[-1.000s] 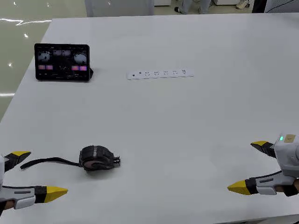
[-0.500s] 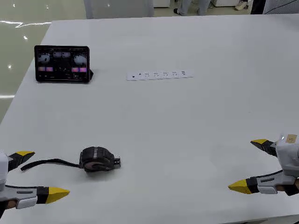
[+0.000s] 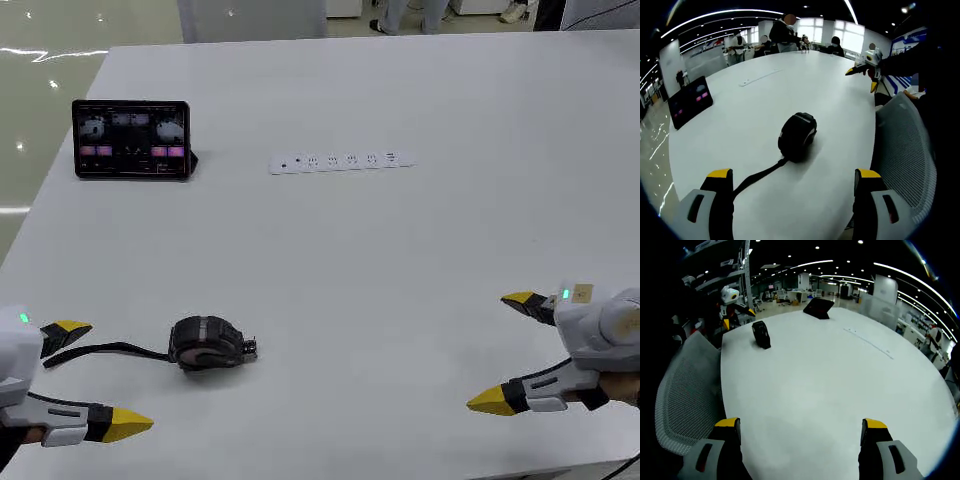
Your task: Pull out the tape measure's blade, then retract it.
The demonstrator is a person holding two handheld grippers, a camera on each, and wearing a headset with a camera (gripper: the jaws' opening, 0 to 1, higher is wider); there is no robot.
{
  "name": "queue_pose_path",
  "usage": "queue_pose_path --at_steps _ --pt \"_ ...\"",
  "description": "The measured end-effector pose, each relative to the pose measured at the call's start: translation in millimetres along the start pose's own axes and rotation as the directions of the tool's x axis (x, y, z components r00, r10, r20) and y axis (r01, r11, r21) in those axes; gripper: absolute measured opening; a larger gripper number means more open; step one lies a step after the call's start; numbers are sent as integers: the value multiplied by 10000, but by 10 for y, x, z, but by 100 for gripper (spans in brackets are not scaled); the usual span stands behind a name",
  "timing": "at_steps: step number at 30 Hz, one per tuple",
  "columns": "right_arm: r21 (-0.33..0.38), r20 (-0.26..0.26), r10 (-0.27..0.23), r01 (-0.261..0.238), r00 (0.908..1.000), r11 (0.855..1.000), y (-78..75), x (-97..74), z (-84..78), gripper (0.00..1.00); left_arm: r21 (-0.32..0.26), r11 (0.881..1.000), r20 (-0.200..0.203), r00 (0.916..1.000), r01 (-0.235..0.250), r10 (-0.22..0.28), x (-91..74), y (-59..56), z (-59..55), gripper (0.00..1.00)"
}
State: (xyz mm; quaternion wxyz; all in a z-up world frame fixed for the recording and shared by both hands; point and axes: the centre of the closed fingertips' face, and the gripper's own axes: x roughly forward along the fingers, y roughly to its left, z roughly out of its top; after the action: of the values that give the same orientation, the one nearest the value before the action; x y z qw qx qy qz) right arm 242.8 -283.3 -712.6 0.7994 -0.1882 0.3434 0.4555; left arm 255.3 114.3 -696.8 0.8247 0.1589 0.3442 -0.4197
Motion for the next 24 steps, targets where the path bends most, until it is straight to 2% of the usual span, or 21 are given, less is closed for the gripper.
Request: queue_pose_path --at_steps 4,9,16,21,24 --pt "-404 211 299 -290 9993 9988 1 39 68 99 772 9967 -330 9992 240 -215 52 2 54 99" --pt "-668 279 497 -477 9984 9966 -41 106 160 99 1253 9903 -662 9964 600 -520 112 -11 93 99" --pt "-1073 26 594 -588 9982 9925 -148 187 206 99 1776 9787 -1059 9908 1027 -847 212 0 148 99" --pt "-1268 -164 620 -636 9979 9899 -184 260 207 99 2200 9688 -1239 9884 1138 -880 285 6 208 99" --pt "-1322 -189 687 -706 9975 9887 -181 318 241 99 2425 9610 -1498 9838 1332 -986 357 13 215 99"
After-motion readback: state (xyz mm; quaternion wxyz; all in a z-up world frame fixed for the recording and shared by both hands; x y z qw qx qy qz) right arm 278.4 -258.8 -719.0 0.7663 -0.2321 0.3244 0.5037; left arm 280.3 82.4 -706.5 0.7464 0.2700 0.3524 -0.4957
